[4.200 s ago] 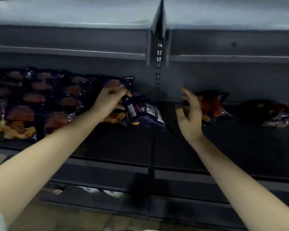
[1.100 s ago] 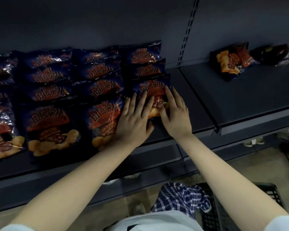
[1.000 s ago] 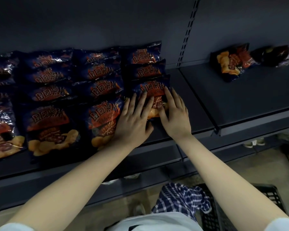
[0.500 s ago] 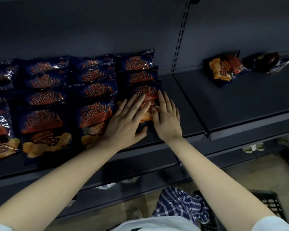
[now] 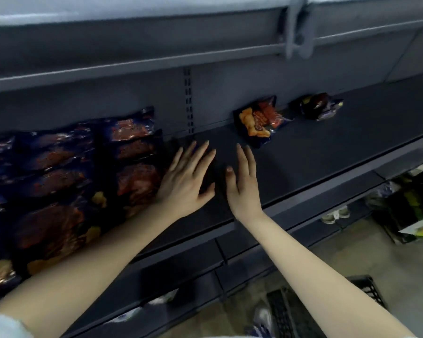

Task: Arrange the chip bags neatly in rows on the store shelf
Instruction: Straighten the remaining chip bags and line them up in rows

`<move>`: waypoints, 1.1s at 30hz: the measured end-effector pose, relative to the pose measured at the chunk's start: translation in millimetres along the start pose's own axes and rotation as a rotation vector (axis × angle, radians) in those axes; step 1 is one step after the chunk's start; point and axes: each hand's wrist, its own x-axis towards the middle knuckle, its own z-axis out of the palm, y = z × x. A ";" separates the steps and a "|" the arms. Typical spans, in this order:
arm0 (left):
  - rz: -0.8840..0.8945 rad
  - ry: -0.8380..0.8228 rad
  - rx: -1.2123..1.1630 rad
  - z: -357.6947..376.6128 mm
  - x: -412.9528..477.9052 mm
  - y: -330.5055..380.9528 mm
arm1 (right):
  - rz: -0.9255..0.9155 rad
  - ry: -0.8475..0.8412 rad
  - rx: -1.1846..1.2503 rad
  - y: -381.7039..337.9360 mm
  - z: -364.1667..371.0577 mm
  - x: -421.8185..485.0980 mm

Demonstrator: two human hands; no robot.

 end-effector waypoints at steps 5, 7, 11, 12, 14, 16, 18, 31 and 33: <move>0.048 -0.017 -0.071 34.1 78.4 59.5 | 0.117 0.158 -0.062 53.1 -83.5 21.2; 0.060 -0.024 -0.100 47.5 100.9 82.9 | 0.134 0.179 -0.100 72.4 -111.7 26.6; 0.098 -0.031 -0.111 69.8 139.9 122.6 | 0.150 0.197 -0.141 100.0 -160.7 40.0; 0.104 -0.031 -0.118 73.7 151.3 131.6 | 0.147 0.196 -0.149 105.2 -172.4 43.4; 0.108 -0.030 -0.129 82.1 176.8 150.9 | 0.127 0.188 -0.165 116.2 -196.9 48.3; 0.079 -0.040 -0.160 90.9 202.9 171.7 | 0.099 0.173 -0.188 128.0 -221.4 51.1; 0.020 -0.073 -0.194 100.2 227.2 191.6 | 0.098 0.152 -0.215 140.0 -244.7 53.2; -0.153 -0.171 -0.256 129.1 312.7 210.4 | 0.195 0.078 -0.232 168.6 -310.1 58.8; -0.141 -0.178 -0.271 130.4 319.4 209.7 | 0.202 0.075 -0.225 171.7 -312.4 57.9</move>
